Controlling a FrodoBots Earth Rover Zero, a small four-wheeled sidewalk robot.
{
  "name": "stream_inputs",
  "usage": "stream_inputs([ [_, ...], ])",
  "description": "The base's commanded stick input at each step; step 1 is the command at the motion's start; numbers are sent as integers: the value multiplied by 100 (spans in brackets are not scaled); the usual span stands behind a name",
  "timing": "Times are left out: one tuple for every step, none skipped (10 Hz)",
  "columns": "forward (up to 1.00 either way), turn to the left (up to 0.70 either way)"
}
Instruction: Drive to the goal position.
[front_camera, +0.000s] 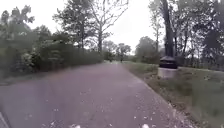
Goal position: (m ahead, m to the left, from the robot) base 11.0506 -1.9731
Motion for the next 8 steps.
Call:
stream_inputs([
  [100,0],
  [100,0],
  [100,0],
  [100,0],
  [100,0],
  [100,-26],
  [100,-40],
  [100,-40],
])
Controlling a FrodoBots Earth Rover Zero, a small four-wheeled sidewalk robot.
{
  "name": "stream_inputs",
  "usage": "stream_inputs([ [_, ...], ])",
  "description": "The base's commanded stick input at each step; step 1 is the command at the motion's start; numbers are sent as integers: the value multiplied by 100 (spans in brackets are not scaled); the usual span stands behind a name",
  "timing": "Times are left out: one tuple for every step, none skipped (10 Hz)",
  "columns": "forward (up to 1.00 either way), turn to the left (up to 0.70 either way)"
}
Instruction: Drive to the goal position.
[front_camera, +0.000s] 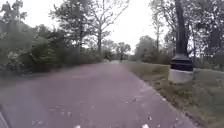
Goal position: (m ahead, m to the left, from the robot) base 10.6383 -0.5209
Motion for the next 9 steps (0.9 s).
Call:
stream_inputs([
  [100,-40],
  [100,-34],
  [100,-16],
  [100,0],
  [100,0],
  [100,0],
  [100,0],
  [100,0],
  [100,0],
])
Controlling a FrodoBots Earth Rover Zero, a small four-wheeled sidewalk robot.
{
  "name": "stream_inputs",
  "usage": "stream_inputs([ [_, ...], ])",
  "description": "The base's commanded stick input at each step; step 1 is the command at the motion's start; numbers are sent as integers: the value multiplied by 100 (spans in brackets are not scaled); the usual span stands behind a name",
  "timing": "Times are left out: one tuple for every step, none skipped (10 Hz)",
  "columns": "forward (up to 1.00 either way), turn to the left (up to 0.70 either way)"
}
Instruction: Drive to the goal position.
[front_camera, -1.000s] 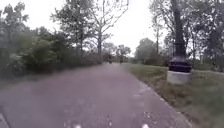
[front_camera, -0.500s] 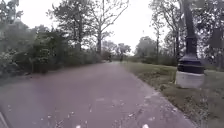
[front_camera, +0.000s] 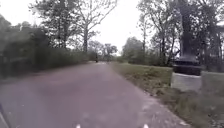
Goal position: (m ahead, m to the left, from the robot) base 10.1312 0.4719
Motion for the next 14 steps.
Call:
stream_inputs([
  [100,0],
  [100,0],
  [100,0],
  [100,0],
  [100,0],
  [100,0],
  [100,0],
  [100,0],
  [100,0],
  [100,0],
  [100,0],
  [100,22],
  [100,40],
  [100,40],
])
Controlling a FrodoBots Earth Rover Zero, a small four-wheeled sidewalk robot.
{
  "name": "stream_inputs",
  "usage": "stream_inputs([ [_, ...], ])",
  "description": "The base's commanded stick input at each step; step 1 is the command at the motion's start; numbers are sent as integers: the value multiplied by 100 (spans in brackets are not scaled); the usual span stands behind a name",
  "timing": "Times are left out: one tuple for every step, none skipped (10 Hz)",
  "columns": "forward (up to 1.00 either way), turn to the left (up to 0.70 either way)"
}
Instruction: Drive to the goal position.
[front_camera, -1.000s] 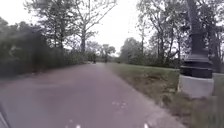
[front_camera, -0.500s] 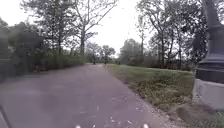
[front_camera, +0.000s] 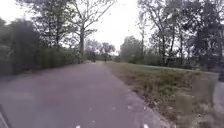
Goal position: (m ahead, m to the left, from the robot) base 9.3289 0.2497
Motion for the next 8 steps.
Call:
stream_inputs([
  [100,40],
  [100,40],
  [100,40],
  [100,40],
  [100,27],
  [100,7],
  [100,0],
  [100,0],
])
